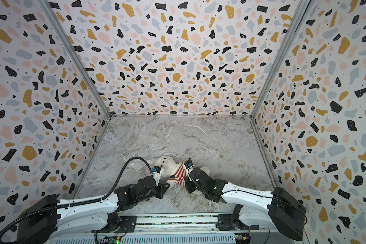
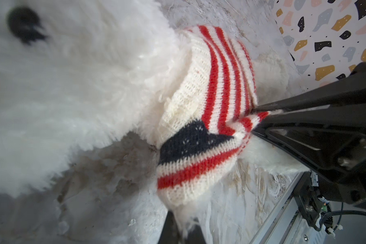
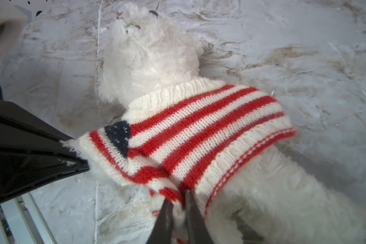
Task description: Dress the teddy bear
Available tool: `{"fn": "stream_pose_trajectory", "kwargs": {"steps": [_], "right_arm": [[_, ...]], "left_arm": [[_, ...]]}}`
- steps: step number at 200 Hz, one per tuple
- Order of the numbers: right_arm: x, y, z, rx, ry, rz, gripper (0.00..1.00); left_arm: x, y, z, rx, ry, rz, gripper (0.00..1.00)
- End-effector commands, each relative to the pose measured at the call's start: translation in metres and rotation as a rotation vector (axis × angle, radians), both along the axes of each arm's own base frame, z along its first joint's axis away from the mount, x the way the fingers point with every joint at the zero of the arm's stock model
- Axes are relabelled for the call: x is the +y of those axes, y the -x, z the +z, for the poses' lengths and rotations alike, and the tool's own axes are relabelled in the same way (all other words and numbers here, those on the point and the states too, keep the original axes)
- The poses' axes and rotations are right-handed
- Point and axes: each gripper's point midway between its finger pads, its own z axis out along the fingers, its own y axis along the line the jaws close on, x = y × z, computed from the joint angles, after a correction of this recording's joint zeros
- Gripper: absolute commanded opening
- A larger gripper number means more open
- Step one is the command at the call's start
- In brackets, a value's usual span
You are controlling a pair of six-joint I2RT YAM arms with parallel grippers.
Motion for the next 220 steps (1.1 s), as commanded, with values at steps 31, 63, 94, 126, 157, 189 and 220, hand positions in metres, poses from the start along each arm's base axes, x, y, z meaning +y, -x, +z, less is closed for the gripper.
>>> {"fn": "stream_pose_trajectory", "kwargs": {"steps": [31,63,94,126,157,189,220], "right_arm": [[0.022,0.004,0.038,-0.072,-0.038,0.092,0.32],[0.033,0.0,0.041,-0.075,-0.014,0.108,0.4],[0.042,-0.007,0.03,-0.055,0.029,0.108,0.46],[0.053,-0.013,0.014,-0.031,0.064,0.112,0.47],[0.055,-0.018,-0.006,0.005,0.114,0.099,0.45],[0.048,-0.021,-0.016,0.023,0.127,0.078,0.39],[0.042,-0.023,-0.023,0.034,0.144,0.063,0.25]], "left_arm": [[0.013,0.003,-0.018,-0.005,-0.061,-0.005,0.0],[0.013,0.003,-0.019,-0.01,-0.045,-0.002,0.0],[0.015,0.003,-0.018,-0.017,-0.045,0.006,0.0],[0.015,0.001,-0.014,-0.031,-0.032,0.008,0.0],[0.017,0.0,-0.012,-0.043,-0.031,0.019,0.0],[0.017,-0.001,-0.013,-0.043,-0.031,0.027,0.0],[0.02,-0.002,-0.014,-0.047,-0.036,0.036,0.0]]}}
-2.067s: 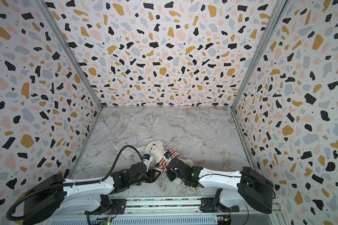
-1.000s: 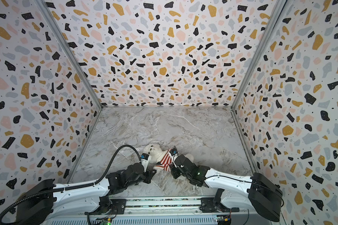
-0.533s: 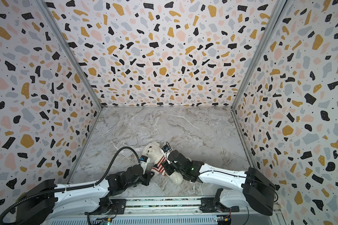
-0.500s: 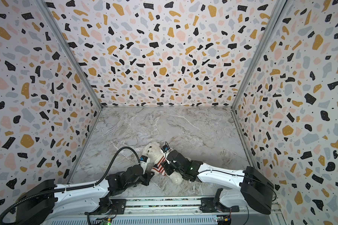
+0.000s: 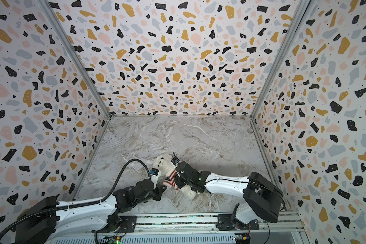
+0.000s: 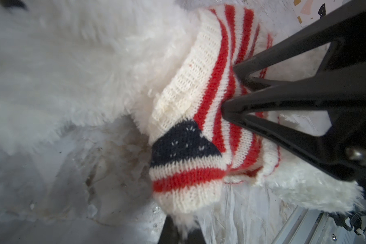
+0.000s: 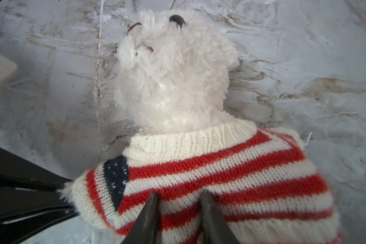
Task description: Dress the teddy bear
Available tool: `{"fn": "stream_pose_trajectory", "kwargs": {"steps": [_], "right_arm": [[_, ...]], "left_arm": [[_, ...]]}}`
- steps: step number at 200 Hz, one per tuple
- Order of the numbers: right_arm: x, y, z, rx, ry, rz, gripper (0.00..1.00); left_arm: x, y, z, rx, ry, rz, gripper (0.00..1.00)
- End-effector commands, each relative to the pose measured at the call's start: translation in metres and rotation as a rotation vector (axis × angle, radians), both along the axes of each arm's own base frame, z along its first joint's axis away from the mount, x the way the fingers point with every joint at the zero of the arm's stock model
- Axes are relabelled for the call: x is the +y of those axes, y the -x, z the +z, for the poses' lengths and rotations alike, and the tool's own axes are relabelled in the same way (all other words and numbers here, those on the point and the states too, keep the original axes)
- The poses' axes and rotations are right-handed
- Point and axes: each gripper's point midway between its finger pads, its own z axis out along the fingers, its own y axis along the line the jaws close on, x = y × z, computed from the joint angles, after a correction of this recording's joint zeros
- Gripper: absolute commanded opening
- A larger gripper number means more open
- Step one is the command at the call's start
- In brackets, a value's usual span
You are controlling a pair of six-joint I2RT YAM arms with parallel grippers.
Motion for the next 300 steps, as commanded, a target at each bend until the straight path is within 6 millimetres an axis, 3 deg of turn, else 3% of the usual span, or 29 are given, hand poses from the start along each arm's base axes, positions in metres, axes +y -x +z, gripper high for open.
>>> {"fn": "stream_pose_trajectory", "kwargs": {"steps": [1,97,127,192,218,251,300], "right_arm": [[-0.01,0.001,-0.015,0.031,0.045,-0.021,0.25],[-0.03,-0.009,-0.016,0.04,0.035,-0.093,0.0],[-0.038,-0.011,-0.014,0.038,0.031,-0.119,0.0],[-0.079,-0.025,-0.003,0.036,-0.063,-0.293,0.0],[-0.087,-0.026,0.001,0.024,-0.067,-0.319,0.0],[-0.073,-0.02,0.004,0.033,-0.087,-0.256,0.01],[-0.052,-0.007,0.016,0.036,-0.095,-0.149,0.23]], "left_arm": [[0.003,-0.005,0.002,-0.034,0.008,0.023,0.0],[0.017,-0.007,0.002,-0.058,0.006,0.068,0.0],[0.021,-0.006,-0.001,-0.06,-0.001,0.077,0.0],[0.038,-0.002,-0.02,-0.046,-0.082,0.088,0.0],[0.04,-0.003,-0.021,-0.051,-0.089,0.094,0.0],[0.031,-0.007,-0.015,-0.067,-0.077,0.082,0.0],[0.024,-0.012,-0.009,-0.084,-0.08,0.078,0.0]]}}
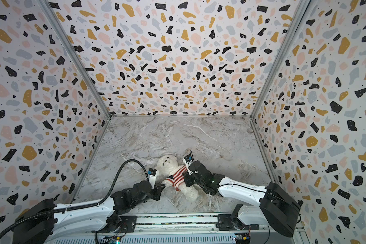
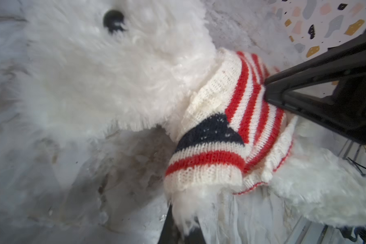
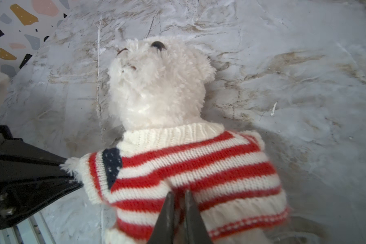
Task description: Dress the teddy bear
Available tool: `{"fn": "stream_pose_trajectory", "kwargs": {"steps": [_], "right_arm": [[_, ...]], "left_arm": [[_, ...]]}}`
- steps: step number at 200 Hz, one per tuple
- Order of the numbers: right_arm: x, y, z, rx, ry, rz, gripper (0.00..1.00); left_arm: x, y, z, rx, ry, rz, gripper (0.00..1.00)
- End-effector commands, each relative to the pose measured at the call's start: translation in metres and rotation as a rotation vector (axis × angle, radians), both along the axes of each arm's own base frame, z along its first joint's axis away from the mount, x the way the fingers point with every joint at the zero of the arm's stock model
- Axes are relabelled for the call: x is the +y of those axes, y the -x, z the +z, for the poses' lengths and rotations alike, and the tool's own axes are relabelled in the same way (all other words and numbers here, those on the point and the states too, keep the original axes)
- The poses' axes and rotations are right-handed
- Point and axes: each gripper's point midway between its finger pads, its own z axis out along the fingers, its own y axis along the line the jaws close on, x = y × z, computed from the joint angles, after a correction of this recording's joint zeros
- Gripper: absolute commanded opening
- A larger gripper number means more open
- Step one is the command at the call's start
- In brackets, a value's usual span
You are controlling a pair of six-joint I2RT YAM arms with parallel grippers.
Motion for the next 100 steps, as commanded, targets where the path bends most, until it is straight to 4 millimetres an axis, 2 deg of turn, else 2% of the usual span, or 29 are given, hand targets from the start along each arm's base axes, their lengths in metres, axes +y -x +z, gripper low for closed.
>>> {"fn": "stream_pose_trajectory", "kwargs": {"steps": [1,43,81,100], "right_arm": [[-0.007,-0.003,0.004,-0.021,0.06,-0.014,0.23],[-0.005,-0.011,0.026,-0.07,0.052,-0.005,0.36],[0.006,-0.025,0.021,-0.049,0.049,0.025,0.37],[0.009,-0.028,0.012,-0.033,0.056,0.025,0.36]], "left_arm": [[0.013,-0.005,-0.009,-0.015,-0.079,0.035,0.0],[0.013,-0.009,-0.005,-0.041,-0.094,0.037,0.0],[0.019,-0.015,-0.005,-0.055,-0.142,0.058,0.0],[0.019,-0.019,-0.002,-0.06,-0.141,0.072,0.0]]}}
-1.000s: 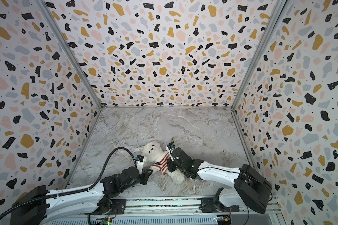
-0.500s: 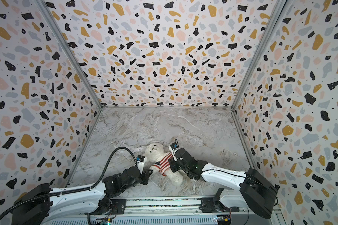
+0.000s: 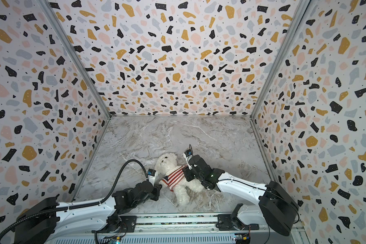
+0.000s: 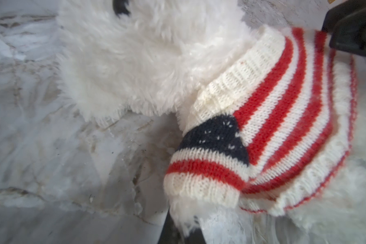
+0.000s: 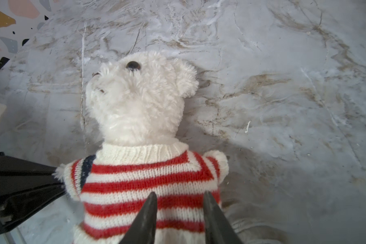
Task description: Dress the teddy bear
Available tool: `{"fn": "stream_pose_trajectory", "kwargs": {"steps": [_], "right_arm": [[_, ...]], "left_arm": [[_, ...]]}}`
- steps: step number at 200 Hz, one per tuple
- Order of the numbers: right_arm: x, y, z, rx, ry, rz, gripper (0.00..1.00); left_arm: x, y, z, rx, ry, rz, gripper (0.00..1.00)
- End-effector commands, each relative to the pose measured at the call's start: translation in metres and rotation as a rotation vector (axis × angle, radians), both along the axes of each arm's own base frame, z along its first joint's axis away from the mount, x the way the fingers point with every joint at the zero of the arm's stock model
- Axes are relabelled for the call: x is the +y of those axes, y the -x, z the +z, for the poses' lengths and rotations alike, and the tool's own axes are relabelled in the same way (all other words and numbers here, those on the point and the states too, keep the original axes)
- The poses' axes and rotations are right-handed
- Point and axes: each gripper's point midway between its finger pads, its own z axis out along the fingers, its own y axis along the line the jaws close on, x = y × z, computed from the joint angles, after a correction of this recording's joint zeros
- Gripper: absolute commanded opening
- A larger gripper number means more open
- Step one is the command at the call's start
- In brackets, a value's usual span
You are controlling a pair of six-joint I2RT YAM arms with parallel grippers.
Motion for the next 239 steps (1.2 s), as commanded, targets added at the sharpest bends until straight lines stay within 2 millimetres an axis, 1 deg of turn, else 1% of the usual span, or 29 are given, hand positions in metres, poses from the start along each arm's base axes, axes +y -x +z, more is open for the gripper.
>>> {"fn": "stream_pose_trajectory", "kwargs": {"steps": [1,26,53,70,89,114,134,147,163,173,192,222,239], "right_arm": [[0.009,-0.003,-0.001,0.003,-0.001,0.027,0.36],[0.009,0.002,-0.012,0.036,0.002,0.036,0.32],[0.01,0.013,-0.014,0.049,-0.009,0.047,0.29],[0.015,0.024,-0.016,0.061,-0.016,0.058,0.27],[0.021,0.035,-0.019,0.08,-0.028,0.072,0.25],[0.031,0.048,-0.017,0.098,-0.058,0.096,0.24],[0.036,0.053,-0.009,0.094,-0.089,0.109,0.24],[0.033,0.053,-0.002,0.084,-0.108,0.099,0.24],[0.022,0.048,0.004,0.076,-0.135,0.066,0.24],[0.013,0.044,0.007,0.074,-0.156,0.043,0.24],[-0.007,0.037,0.007,0.071,-0.167,-0.006,0.25],[-0.035,0.031,-0.002,0.081,-0.175,-0.075,0.25],[-0.047,0.031,-0.011,0.099,-0.187,-0.1,0.26]], "left_arm": [[0.002,-0.013,0.011,-0.042,-0.024,0.034,0.0],[0.003,-0.019,0.014,-0.043,-0.014,0.047,0.0],[0.007,-0.027,0.012,-0.035,-0.007,0.071,0.0],[0.01,-0.033,0.009,-0.029,-0.014,0.084,0.0],[0.019,-0.044,0.008,-0.035,-0.043,0.126,0.0],[0.028,-0.058,0.01,-0.044,-0.049,0.167,0.0],[0.029,-0.065,0.017,-0.061,-0.068,0.171,0.17],[0.028,-0.067,0.023,-0.069,-0.075,0.167,0.29],[0.027,-0.066,0.027,-0.07,-0.069,0.159,0.47],[0.028,-0.065,0.029,-0.066,-0.068,0.16,0.55],[0.031,-0.061,0.035,-0.063,-0.057,0.162,0.62],[0.034,-0.054,0.051,-0.055,-0.034,0.162,0.64],[0.038,-0.048,0.057,-0.039,-0.025,0.165,0.66]]}}
